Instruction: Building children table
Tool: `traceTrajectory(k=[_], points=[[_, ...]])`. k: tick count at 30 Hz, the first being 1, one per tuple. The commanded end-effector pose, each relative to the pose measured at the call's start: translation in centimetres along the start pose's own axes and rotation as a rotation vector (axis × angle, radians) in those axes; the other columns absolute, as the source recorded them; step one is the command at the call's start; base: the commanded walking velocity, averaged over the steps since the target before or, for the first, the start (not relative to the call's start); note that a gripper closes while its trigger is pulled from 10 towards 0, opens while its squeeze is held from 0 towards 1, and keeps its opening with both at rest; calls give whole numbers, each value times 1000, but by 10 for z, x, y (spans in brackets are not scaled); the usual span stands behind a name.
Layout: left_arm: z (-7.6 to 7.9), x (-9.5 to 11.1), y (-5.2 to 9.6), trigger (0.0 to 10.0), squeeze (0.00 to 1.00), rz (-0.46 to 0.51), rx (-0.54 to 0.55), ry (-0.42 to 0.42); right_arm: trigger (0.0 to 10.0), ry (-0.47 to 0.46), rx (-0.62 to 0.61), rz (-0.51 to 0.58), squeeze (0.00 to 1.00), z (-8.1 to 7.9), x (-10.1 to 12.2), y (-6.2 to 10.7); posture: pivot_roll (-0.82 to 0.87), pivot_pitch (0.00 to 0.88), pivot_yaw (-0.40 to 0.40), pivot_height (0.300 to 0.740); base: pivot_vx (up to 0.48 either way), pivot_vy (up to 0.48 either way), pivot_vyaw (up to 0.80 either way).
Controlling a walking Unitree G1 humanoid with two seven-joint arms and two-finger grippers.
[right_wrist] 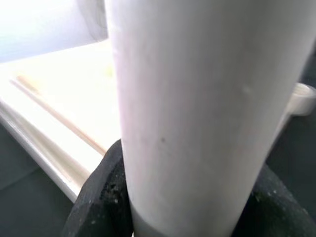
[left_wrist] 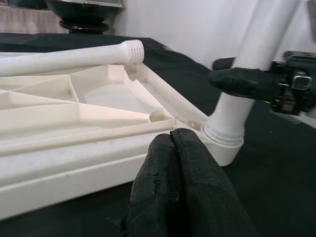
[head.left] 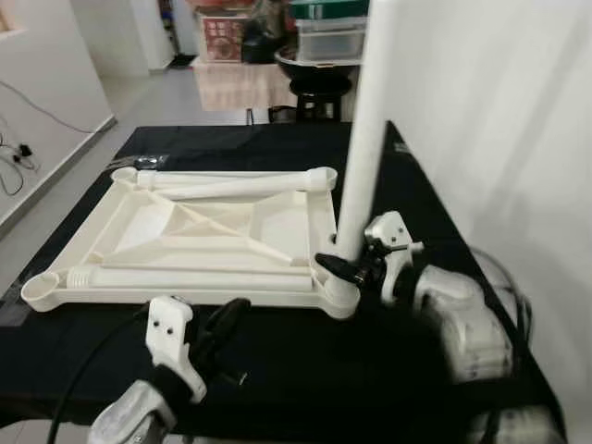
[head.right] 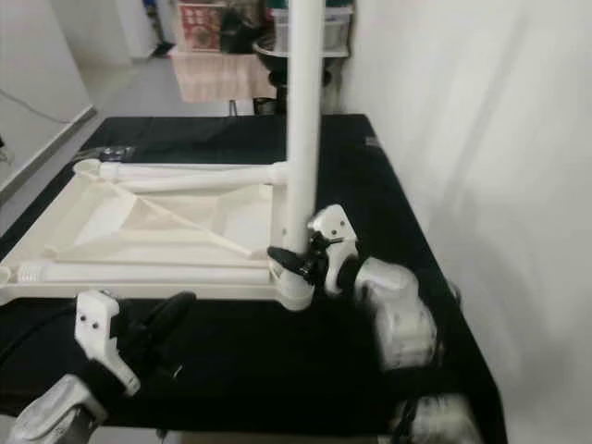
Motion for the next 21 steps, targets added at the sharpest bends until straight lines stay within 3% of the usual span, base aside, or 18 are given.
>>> traceTrajectory(k=[1,4,6,7,8,9,10,11,12,13,17,18,19,21], points=[[-3,-1,-3,10000,0,-4,-15,-21,0,-21,-212,-172,0,15,-31,18,-85,24,40,740,0,0,0],[-1,-2,-8,10000,0,-15,-50,-33,0,-20,-215,-163,0,11,-31,13,-72,11,38,740,0,0,0],[1,-5,-11,10000,0,-32,-90,-28,0,-2,-226,-153,0,21,-28,4,-68,3,34,740,0,0,0],[2,-6,-12,10000,0,-37,-100,-21,3725,-15,-226,-146,0,23,-26,-1,-66,0,30,740,0,0,0],[2,-6,-12,10000,0,-37,-100,-21,3725,-15,-226,-146,0,23,-26,-1,-66,0,30,740,0,0,0],[2,-7,-13,10000,0,-39,-103,-16,10000,-35,-214,-136,0,24,-23,-5,-66,0,30,740,0,0,0],[2,-8,-14,10000,0,-40,-102,-11,10000,-75,-177,-107,0,21,-19,-11,-67,0,31,740,0,0,0],[2,-8,-16,10000,0,-41,-97,-4,10000,-110,-104,-77,1000,17,-13,-15,-66,0,32,740,0,0,0],[2,-8,-16,10000,0,-41,-97,-4,10000,-110,-104,-77,1000,17,-13,-15,-66,0,32,740,0,0,0],[2,-9,-18,10000,0,-40,-92,1,10000,-117,107,16,1000,6,3,-22,-62,0,28,740,0,0,0],[4,-10,-21,10000,0,-40,-97,-4,10000,-76,239,69,1000,-3,22,-18,-62,0,23,740,0,0,0],[4,-10,-22,10000,0,-39,-101,-6,10000,-46,296,86,773,-6,29,-16,-62,0,23,740,0,0,0],[5,-11,-24,10000,0,-39,-106,-6,10000,-15,362,81,0,-6,31,-16,-60,0,19,740,0,0,0],[5,-11,-25,10000,0,-38,-110,-6,10000,6,404,70,0,-5,31,-18,-59,0,16,740,0,0,0]])
Point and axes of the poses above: a point about 5 cm out from each wrist's last joint towards the gripper, its own y axis pointing back from the gripper into the wrist, its own x axis along the axis of the wrist's last joint, z = x × y, the point moved 4 cm from there along -y, pointing out of the wrist towards the gripper, and after that the axes turned 1 degree about -y, right-handed, at the moved point
